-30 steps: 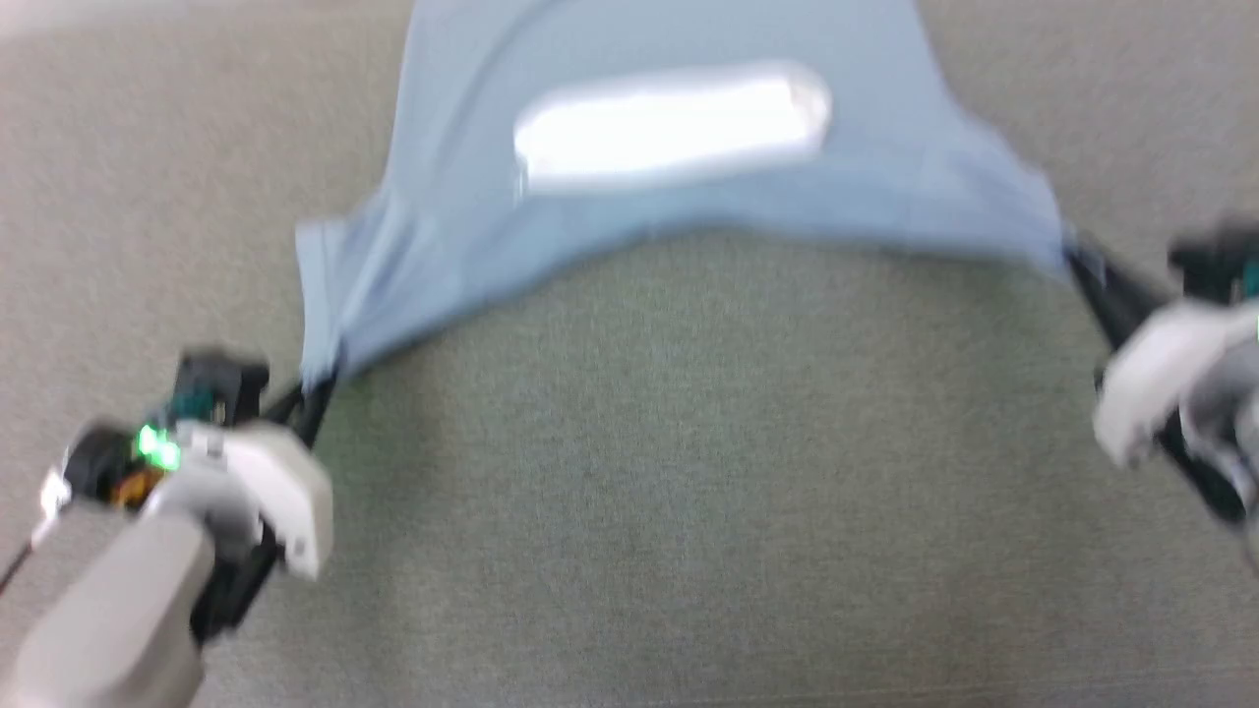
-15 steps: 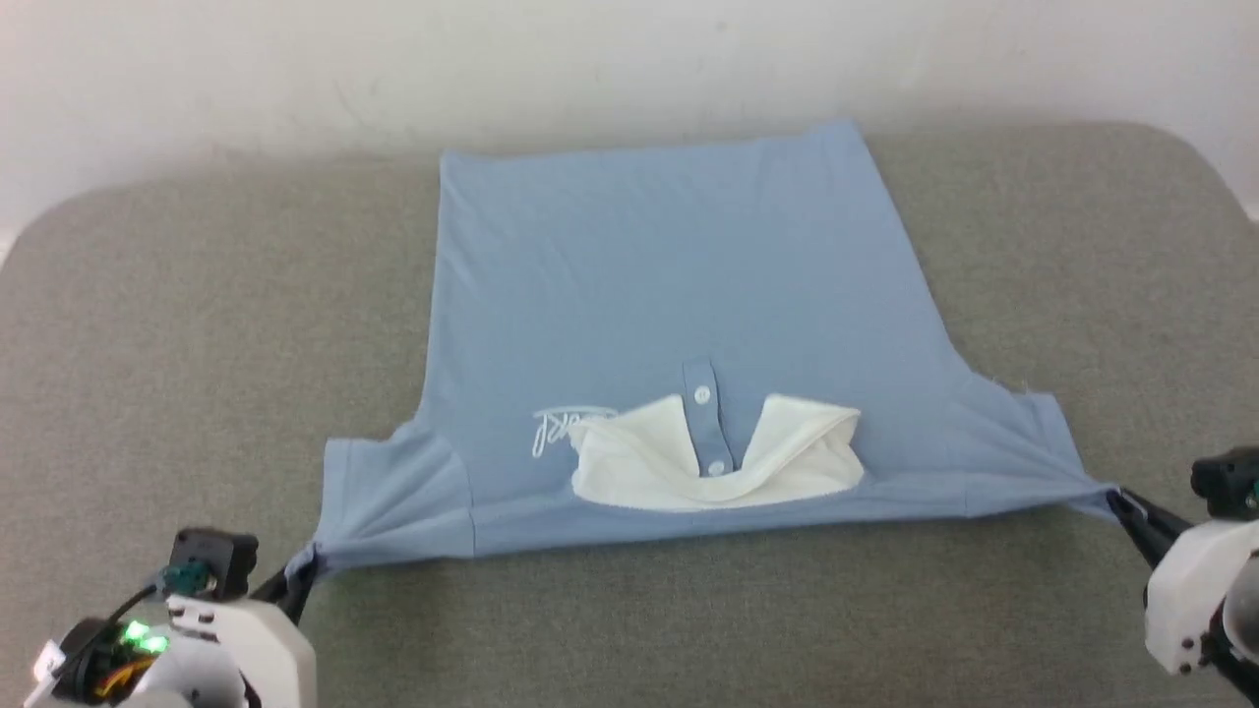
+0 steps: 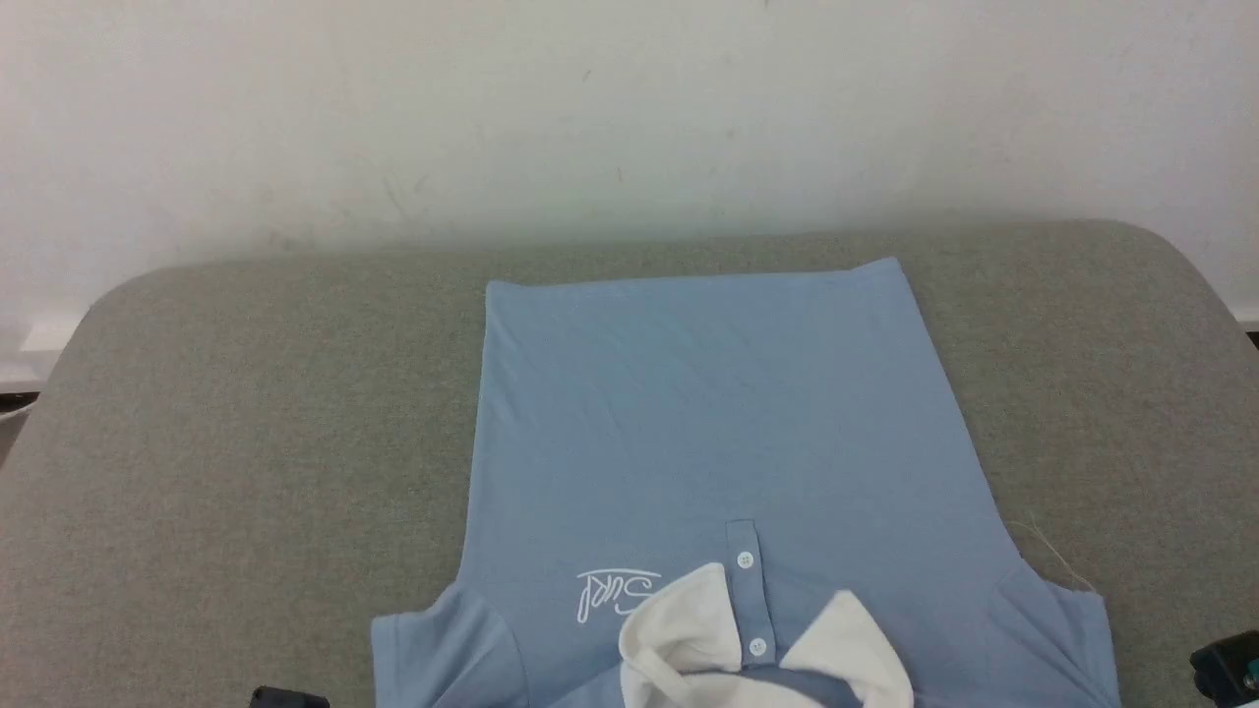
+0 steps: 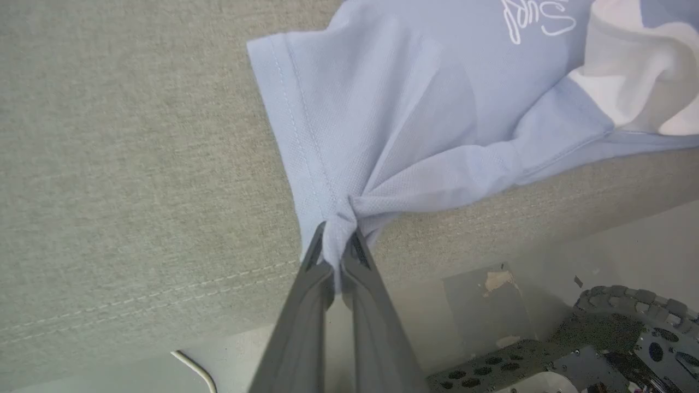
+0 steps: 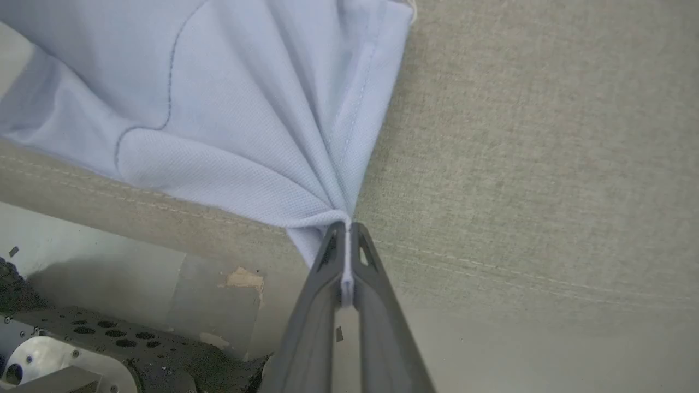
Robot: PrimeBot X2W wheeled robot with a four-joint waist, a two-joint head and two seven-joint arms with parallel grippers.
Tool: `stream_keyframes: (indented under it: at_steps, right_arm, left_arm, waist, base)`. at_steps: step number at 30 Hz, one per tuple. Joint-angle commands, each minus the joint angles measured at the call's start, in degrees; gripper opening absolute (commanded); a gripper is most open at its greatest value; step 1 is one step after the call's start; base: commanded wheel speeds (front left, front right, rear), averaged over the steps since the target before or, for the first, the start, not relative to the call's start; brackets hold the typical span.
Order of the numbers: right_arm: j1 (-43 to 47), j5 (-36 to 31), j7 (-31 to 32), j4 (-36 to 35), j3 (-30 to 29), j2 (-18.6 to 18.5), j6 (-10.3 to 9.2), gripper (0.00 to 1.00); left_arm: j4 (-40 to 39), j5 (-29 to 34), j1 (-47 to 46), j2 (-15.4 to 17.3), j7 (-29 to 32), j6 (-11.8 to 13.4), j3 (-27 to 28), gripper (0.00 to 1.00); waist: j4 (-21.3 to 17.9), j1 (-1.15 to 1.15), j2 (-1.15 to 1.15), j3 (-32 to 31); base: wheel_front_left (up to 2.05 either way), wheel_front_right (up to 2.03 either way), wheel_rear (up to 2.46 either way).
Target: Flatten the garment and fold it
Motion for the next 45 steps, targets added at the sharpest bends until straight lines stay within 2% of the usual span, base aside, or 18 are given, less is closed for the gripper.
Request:
stream_keyframes:
  at_steps: [1, 3, 4, 8, 14, 18, 23, 32, 38, 45]
  right_arm:
    - [0.9, 0.0, 0.6, -0.2, -0.1, -0.8, -0.14, 0.0]
    - [1.4, 0.0, 2.0, -0.4, -0.9, -1.0, -0.14, 0.0]
    - [1.4, -0.1, 2.3, -0.6, -1.6, -1.0, -0.14, 1.0]
    - [0.0, 2.3, 4.6, -2.8, -4.9, -0.5, -0.14, 1.0]
    - [-4.1, 4.5, 8.3, -9.4, -11.5, -2.0, -0.14, 1.0]
    - [-9.1, 3.1, 12.0, -13.4, -16.1, -2.3, -0.14, 1.0]
    - [-18.8, 0.1, 18.1, -14.7, -20.4, -0.6, -0.14, 1.0]
    - [-38.8, -8.8, 27.8, -7.0, -22.6, -0.4, -0.14, 1.0]
    - [-48.9, -12.4, 33.2, 0.5, -23.5, -1.9, -0.14, 1.0]
    - [-55.3, -17.0, 36.5, 7.3, -23.5, -3.9, -0.14, 1.0]
  left_arm:
    - [-0.4, -0.1, 0.8, -0.2, 0.3, 1.0, -0.3, 0.0]
    - [-1.0, 0.0, 0.8, -0.7, 0.3, 1.8, -0.3, 0.0]
    - [-1.2, 0.1, 0.6, -0.9, 0.3, 2.0, -0.3, 0.0]
    - [-2.9, -0.1, -0.7, -2.0, -0.5, 2.6, 0.5, 0.0]
    - [-8.7, 0.6, -3.3, -2.5, -0.9, 3.8, 1.5, 0.0]
    - [-14.4, 1.7, -4.7, -2.7, -0.3, 5.5, 1.6, 0.0]
    - [-20.8, 4.4, -6.5, -3.4, 0.4, 8.0, 0.9, 0.0]
    - [-26.4, 9.2, -9.8, -7.5, -0.2, 10.4, -2.0, 0.0]
    - [-27.1, 11.1, -11.9, -10.9, -1.5, 10.0, -4.1, 0.0]
    - [-26.9, 12.3, -13.4, -13.6, -2.4, 9.3, -6.1, 0.0]
  waist:
    - [0.5, 0.01, -0.01, -0.5]
    - [0.9, 0.01, -0.01, -0.2]
    - [1.2, 0.01, -0.01, 0.1]
    - [2.7, 0.01, -0.01, 1.8]
    - [6.3, 0.01, -0.01, 6.5]
    - [9.0, 0.01, -0.01, 11.3]
    - [12.6, 0.01, -0.01, 18.4]
    - [20.0, 0.01, -0.01, 30.3]
    - [24.5, 0.01, -0.01, 35.7]
    - [27.5, 0.01, -0.01, 38.6]
  base:
    - [0.0, 0.0, 0.0]
    - [0.0, 0.0, 0.0]
    - [0.0, 0.0, 0.0]
    - [0.0, 0.0, 0.0]
    - [0.0, 0.0, 0.0]
    - [0.0, 0.0, 0.0]
    - [0.0, 0.0, 0.0]
    - [0.0, 0.0, 0.0]
    - [0.0, 0.0, 0.0]
    - [0.0, 0.0, 0.0]
